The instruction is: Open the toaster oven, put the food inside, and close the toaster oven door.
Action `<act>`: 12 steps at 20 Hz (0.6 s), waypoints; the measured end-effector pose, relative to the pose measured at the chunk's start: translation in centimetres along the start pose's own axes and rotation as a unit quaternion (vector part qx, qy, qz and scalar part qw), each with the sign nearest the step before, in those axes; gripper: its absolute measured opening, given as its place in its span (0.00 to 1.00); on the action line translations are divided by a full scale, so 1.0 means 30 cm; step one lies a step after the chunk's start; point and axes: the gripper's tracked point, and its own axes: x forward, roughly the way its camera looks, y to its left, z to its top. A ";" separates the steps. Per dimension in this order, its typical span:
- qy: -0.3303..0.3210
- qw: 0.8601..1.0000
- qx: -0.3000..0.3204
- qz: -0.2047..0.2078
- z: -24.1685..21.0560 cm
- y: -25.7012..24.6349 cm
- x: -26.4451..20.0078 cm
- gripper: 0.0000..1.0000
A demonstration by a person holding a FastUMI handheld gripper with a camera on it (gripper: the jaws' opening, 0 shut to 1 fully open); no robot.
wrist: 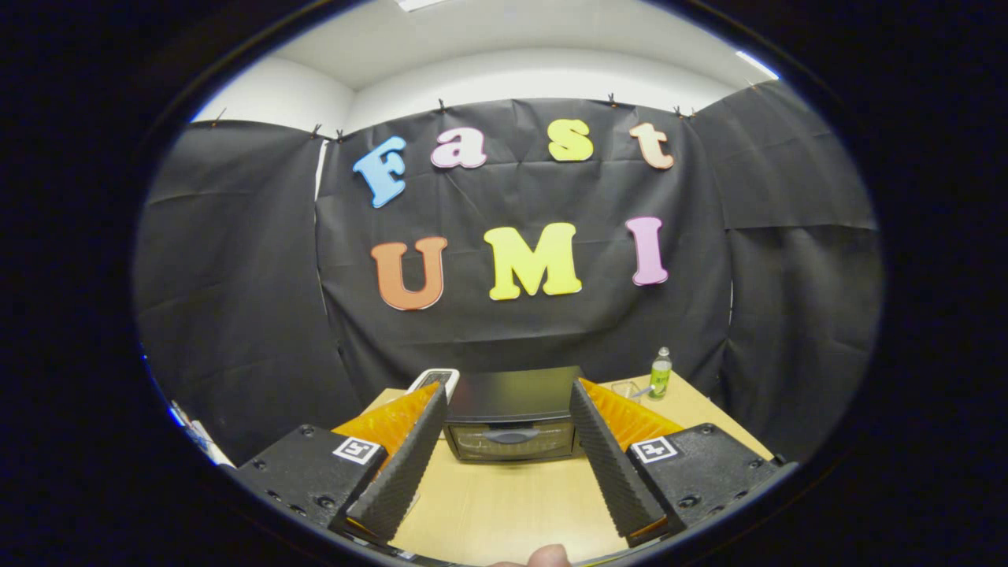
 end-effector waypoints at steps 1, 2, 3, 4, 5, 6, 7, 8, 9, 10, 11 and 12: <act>0.001 1.000 0.000 -0.001 0.001 -0.003 0.004 1.00; 0.000 1.000 0.000 -0.001 0.000 -0.005 0.005 1.00; 0.001 1.000 0.000 -0.001 0.003 -0.008 0.010 1.00; 0.002 1.000 0.001 -0.001 0.002 -0.008 0.012 1.00; 0.002 1.000 0.003 0.000 0.002 -0.005 0.017 1.00; 0.005 1.000 0.004 0.000 0.001 -0.004 0.021 1.00; 0.009 1.000 0.006 0.002 -0.007 -0.002 0.027 1.00; 0.011 1.000 0.007 0.002 -0.010 -0.004 0.029 1.00; 0.014 1.000 0.007 0.000 -0.011 -0.010 0.035 1.00; 0.014 1.000 0.007 -0.002 -0.008 -0.012 0.034 1.00; 0.014 1.000 0.007 -0.003 -0.008 -0.015 0.037 1.00; 0.012 1.000 0.006 -0.004 -0.004 -0.018 0.040 1.00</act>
